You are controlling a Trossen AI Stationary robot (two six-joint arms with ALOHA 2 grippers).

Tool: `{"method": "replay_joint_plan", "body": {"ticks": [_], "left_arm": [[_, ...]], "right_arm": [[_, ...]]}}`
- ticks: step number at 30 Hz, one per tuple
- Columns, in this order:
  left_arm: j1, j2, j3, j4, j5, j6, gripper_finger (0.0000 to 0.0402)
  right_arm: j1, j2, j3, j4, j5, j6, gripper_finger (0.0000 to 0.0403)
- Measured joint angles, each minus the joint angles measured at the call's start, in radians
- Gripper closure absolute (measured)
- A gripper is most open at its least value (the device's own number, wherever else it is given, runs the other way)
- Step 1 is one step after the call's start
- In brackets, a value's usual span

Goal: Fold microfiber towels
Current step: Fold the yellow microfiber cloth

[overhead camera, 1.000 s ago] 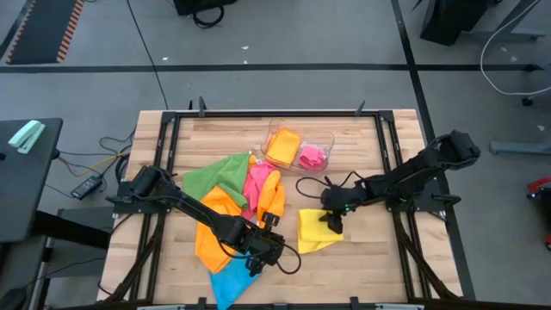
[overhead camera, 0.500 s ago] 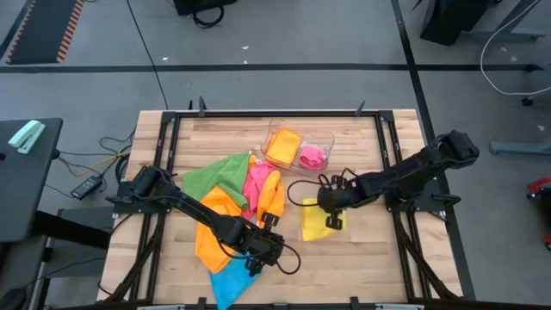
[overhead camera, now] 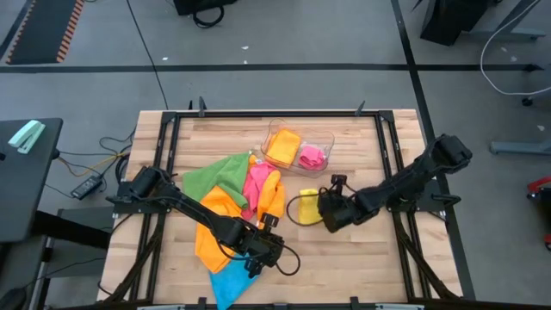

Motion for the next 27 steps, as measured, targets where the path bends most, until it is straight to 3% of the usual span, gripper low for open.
{"method": "replay_joint_plan", "body": {"ticks": [5, 10, 15, 19, 27], "left_arm": [[0.001, 0.000, 0.000, 0.005, 0.000, 0.003, 0.0385], [0.002, 0.000, 0.000, 0.008, 0.000, 0.004, 0.0386], [0.002, 0.000, 0.000, 0.010, 0.000, 0.023, 0.0378], [0.007, 0.004, 0.000, 0.043, -0.001, 0.026, 0.0380], [0.024, 0.035, 0.000, 0.104, 0.003, 0.137, 0.0384]], "right_arm": [[0.061, 0.086, 0.027, 0.034, 0.042, -0.009, 0.0380], [0.120, 0.149, 0.064, 0.031, 0.156, -0.014, 0.0379], [0.135, 0.176, 0.085, 0.030, 0.138, -0.005, 0.0378], [0.146, 0.138, 0.086, 0.050, 0.044, 0.024, 0.0378], [0.150, 0.063, 0.085, 0.125, -0.347, 0.008, 0.0377]]}}
